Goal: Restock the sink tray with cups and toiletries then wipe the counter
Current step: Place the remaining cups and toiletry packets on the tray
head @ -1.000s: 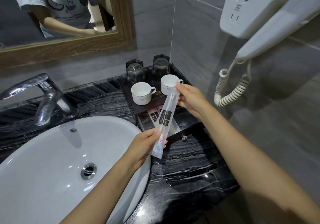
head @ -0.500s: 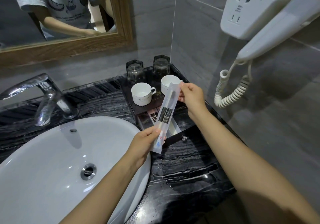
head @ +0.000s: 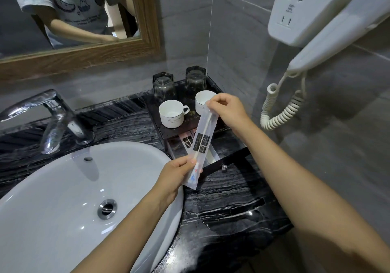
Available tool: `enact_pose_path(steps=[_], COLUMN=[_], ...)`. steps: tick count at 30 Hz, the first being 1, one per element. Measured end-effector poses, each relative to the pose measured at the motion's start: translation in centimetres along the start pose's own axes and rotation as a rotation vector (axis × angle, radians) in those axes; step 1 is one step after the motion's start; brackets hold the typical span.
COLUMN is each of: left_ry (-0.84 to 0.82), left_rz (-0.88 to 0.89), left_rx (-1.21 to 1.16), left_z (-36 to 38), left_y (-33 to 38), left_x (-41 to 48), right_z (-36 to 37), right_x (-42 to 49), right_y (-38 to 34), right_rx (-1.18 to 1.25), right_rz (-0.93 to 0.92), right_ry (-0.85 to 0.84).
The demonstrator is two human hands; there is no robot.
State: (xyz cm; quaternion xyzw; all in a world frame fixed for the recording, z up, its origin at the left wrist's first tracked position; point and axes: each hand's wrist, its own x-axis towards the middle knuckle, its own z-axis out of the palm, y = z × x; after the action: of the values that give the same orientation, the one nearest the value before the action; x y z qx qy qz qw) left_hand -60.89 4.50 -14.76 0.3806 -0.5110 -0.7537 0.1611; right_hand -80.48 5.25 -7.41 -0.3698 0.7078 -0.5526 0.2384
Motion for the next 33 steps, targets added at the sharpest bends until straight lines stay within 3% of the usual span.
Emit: enact_pose_path(steps=[4,10,13,18,23,33], left_ry=[-0.015,-0.028,-0.041,-0.037,-0.047,0.069], left_rz=[0.018,-0.064,-0.079,-0.154,-0.242,-0.359], left_rx=[-0.001,-0.242,-0.293,-0.201,-0.168,0.015], left_z=[0.1,0.7,2.4,5.2,6.1,5.6], left_y=[0.6,1.4,1.6,1.0,1.1,2.1], left_x=[0.1,0.9,1.3,1.8,2.1,7.6], right_z=[0.7,0.4,-0.5,-2.2,-3.3,-1.3], right_x=[0.0,-1.0,-2.3,-2.7,-2.4,2.2], right_y=[-0.6,0.7,2.2,3.6,5.1,7.1], right_rx=[0.153,0.221,0.150,0.148,0.028,-0.166], right_rz=[0.015,0.313,0.344,0.487,0.685,0.760], right_ry=[0.038,-0.128,-0.205,-0.059,-0.021,-0.034])
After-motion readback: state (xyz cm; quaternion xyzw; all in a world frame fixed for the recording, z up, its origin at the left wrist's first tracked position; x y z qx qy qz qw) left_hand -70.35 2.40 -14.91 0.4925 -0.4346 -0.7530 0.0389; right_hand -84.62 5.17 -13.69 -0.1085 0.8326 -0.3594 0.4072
